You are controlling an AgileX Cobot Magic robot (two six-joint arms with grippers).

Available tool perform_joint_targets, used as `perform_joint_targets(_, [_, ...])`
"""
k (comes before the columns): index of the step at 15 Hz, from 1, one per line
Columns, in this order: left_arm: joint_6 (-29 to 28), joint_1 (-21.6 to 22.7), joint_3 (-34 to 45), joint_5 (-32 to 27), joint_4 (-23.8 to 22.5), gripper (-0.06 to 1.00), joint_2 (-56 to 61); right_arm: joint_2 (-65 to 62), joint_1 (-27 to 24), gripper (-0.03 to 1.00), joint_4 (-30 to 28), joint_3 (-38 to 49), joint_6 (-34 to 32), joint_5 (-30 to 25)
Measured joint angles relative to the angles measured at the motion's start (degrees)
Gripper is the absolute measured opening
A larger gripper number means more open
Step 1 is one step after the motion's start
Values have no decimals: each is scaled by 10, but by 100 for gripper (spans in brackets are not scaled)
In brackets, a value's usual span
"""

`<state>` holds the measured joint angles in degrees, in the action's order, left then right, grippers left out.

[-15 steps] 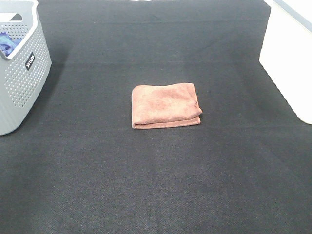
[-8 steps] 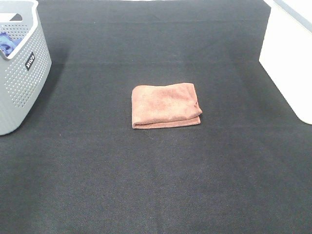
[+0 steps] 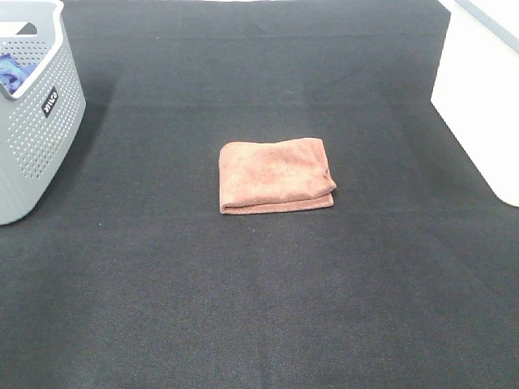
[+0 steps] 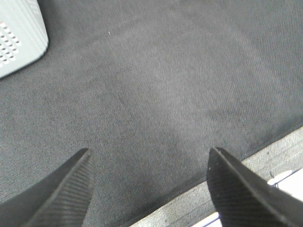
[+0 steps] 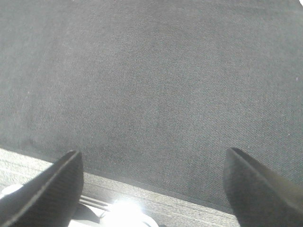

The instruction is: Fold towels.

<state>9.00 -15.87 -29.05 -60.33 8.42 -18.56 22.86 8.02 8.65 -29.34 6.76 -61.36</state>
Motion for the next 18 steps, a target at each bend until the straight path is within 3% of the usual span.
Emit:
perform_joint_targets(9, [1,1,0,-2,0,65,0,0,0,77,0,0,-1,0])
perform_joint_targets(13, [1,76,0,-2,0,65,25,-56,-26,77,3,1,-1,2])
perform_joint_targets(15, [1,129,0,-2,0,65,113,-131,-64,77,4,1,-1,2])
perform_joint_targets(18, [1,143,0,-3,0,65,187,-216,-72,77,6,1,-1,2])
